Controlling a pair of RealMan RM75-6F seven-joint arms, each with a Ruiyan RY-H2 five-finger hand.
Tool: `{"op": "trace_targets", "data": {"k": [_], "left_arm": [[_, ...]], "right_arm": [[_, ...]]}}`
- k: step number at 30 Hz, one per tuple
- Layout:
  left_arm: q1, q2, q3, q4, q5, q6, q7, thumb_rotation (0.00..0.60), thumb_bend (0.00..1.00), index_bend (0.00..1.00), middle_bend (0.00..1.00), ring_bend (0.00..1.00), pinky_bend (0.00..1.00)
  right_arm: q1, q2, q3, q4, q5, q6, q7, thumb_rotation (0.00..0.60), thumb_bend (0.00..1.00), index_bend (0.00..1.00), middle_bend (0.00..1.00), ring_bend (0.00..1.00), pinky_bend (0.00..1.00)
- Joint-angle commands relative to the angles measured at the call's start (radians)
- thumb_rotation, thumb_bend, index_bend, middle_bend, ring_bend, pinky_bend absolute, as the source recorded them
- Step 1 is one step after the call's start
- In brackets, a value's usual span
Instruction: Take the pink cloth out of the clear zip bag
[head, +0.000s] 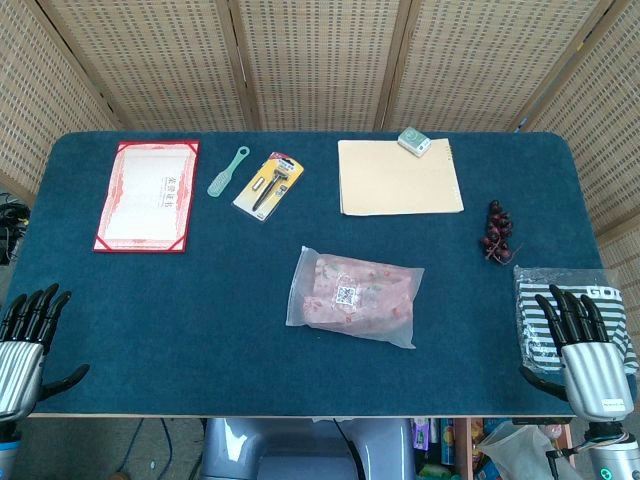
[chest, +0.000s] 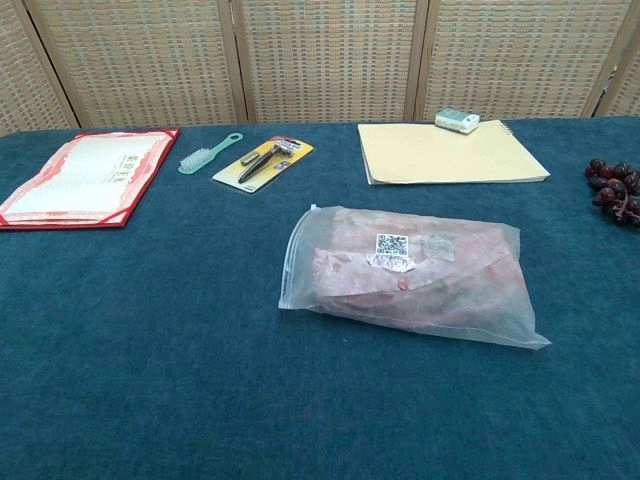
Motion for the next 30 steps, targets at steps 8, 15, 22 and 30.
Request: {"op": "trace_targets", "data": {"k": [8,15,22,30], "left_arm": [[-0.003,-0.004,-0.006,0.005,-0.008,-0.004,0.003,0.600,0.14,0.00,0.00,0.00,0.00],[-0.006,-0.007,-0.016,0.008,-0.017,-0.004,0.002,0.600,0.14,0.00,0.00,0.00,0.00],[-0.013,-0.021,-0.028,0.023,-0.038,-0.015,0.018,0.600,0.14,0.00,0.00,0.00,0.00],[-0.024,-0.036,-0.039,0.030,-0.070,-0.038,0.039,0.600,0.14,0.00,0.00,0.00,0.00]], "right_arm": [[0.042,-0.016,-0.001,0.005,0.000,-0.074,0.033,0.600,0.00,0.00,0.00,0.00,0.00],[0.218,-0.032,0.066,-0.049,0.057,-0.317,0.083,0.600,0.00,0.00,0.00,0.00,0.00],[0.394,-0.100,0.164,-0.109,0.288,-0.573,0.000,0.600,0.00,0.00,0.00,0.00,0.00],[0.538,-0.188,0.206,-0.165,0.609,-0.671,-0.228,0.600,0.00,0.00,0.00,0.00,0.00]]}}
